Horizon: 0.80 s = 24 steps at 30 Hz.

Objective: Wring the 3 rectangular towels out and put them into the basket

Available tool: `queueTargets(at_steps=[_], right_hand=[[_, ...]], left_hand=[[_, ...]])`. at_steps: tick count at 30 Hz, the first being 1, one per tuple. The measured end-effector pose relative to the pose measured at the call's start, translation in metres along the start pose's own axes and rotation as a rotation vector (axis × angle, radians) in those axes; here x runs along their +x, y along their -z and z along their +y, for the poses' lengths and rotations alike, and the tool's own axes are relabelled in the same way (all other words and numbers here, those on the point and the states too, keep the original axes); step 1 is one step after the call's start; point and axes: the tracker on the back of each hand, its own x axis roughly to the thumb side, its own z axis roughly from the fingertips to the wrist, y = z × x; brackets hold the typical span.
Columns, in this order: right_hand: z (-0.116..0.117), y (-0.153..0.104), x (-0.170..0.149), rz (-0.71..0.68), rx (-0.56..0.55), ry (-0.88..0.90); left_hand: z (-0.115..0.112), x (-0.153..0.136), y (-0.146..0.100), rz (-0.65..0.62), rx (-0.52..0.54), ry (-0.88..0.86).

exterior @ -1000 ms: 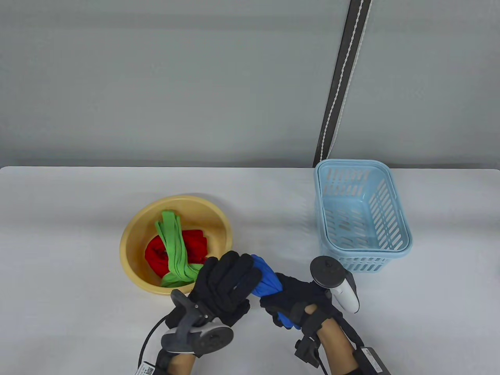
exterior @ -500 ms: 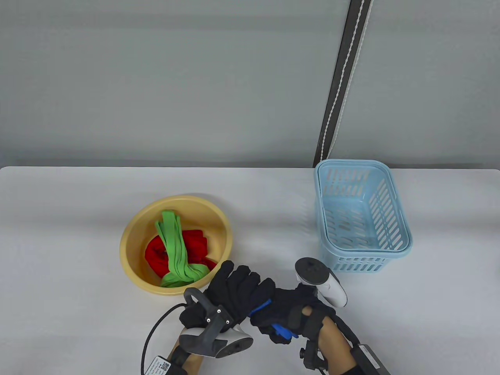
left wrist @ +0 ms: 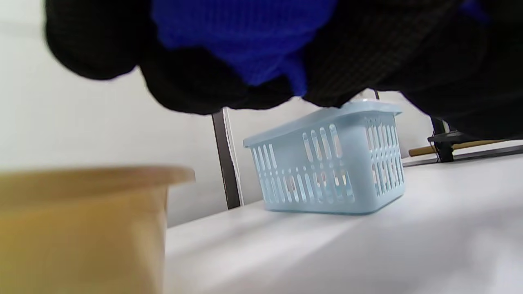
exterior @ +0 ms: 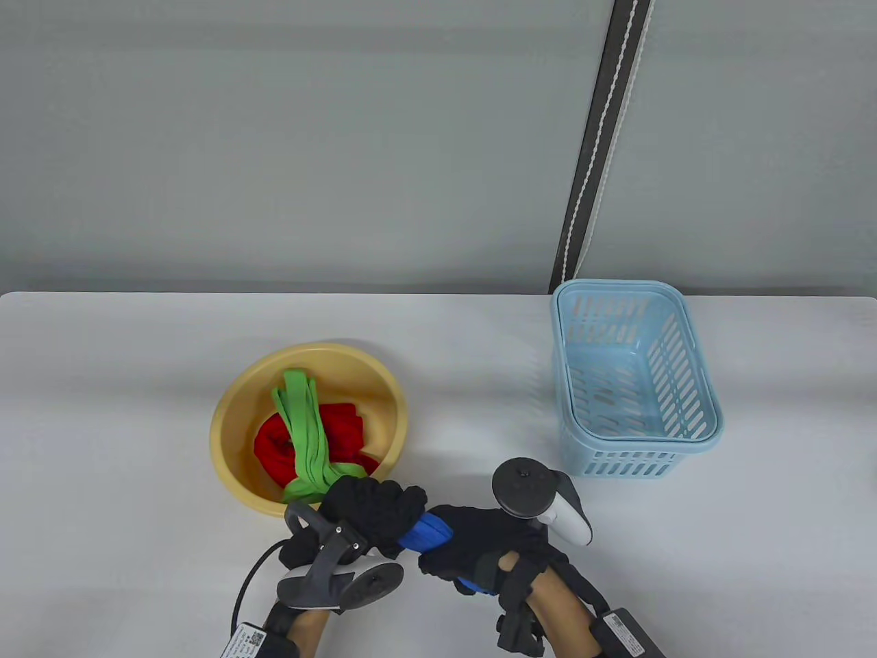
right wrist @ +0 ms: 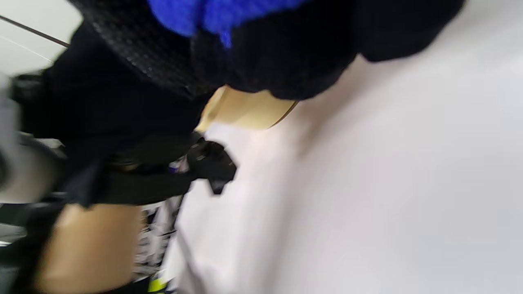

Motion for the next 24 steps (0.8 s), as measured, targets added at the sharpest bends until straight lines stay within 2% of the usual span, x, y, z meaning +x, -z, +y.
queueTargets(at_steps=[4,6,8,12,18,24], right_hand=[[-0.001,-0.006,0.009,0.007,-0.152,-0.232],[0.002,-0.009,0.013,-0.001,-0.267,-0.447],[0.007,-0.011,0.014,-0.031,-0.365,-0.563],[0.01,-0.015,0.015,-0.084,-0.478,-0.749],[0.013,-0.018,0.017,-0.133,-0.592,-0.938],[0.009,-0.019,0.023,-0.167,-0.677,-0.996]], left_hand=[[0.003,0.005,0.005,0.031,-0.029,0.014],[0.002,0.008,0.007,0.062,-0.06,-0.001],[0.002,0.01,0.008,0.065,-0.07,-0.015],[0.001,0.012,0.01,0.136,-0.108,-0.134],[-0.003,0.008,0.015,0.262,-0.219,-0.366],[-0.006,-0.003,0.018,0.372,-0.299,-0.655]])
